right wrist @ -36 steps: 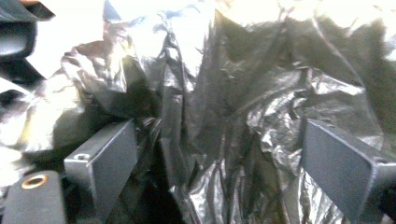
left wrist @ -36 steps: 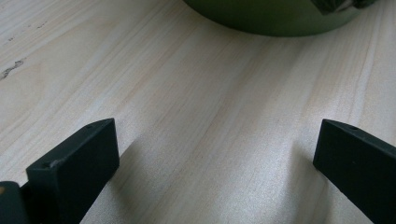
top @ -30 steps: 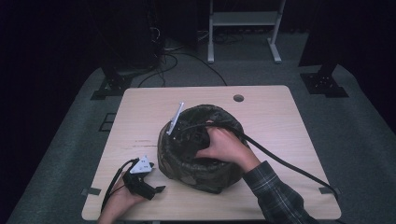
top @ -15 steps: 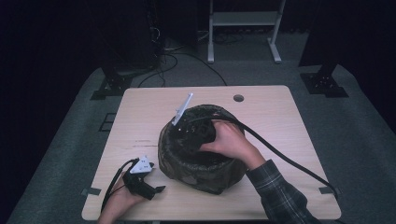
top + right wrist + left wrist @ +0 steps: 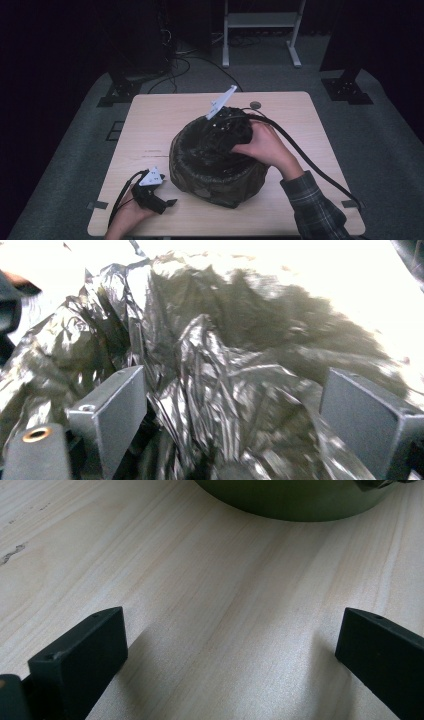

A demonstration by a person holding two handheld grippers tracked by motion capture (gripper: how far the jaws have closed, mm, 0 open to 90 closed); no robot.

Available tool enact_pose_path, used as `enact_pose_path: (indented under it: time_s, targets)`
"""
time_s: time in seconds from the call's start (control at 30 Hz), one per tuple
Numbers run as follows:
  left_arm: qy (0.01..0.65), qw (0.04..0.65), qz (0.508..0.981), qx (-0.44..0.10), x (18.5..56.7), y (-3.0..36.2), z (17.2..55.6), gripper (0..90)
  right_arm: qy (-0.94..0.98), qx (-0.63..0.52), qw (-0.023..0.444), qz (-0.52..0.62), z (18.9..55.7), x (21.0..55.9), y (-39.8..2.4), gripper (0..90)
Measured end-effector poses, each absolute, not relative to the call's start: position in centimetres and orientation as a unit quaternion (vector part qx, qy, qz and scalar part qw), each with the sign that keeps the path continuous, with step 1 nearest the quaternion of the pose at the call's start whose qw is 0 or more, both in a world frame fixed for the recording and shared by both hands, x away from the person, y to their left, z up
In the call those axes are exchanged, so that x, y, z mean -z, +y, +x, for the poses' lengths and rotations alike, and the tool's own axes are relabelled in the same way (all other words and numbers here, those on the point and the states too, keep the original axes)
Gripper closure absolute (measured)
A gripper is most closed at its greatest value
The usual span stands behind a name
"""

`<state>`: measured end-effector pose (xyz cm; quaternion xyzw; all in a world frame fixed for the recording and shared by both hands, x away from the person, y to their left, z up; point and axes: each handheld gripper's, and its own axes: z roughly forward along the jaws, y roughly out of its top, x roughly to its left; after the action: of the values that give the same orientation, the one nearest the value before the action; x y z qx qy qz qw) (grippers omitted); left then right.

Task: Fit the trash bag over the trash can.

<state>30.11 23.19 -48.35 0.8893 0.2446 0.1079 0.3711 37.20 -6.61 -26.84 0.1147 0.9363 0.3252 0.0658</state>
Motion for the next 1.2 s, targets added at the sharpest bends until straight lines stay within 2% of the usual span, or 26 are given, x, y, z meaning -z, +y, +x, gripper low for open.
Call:
enact_pose_path:
  time_s: [0.67, 1.0, 1.2]
  targets:
    - [0.246, 0.371, 0.889, -0.109, 48.3, 23.2, 30.1, 0.0, 0.892, -0.404, 0.089, 0.181, 35.7, 25.7, -18.3, 10.3]
    - [0.246, 0.371, 0.889, -0.109, 48.3, 23.2, 30.1, 0.0, 0.873, -0.420, 0.106, 0.225, 34.0, 26.9, -23.8, 10.3]
    - [0.246, 0.371, 0.889, -0.108, 48.3, 23.2, 30.1, 0.0, 0.863, -0.427, 0.111, 0.247, 33.2, 29.2, -26.6, 10.2]
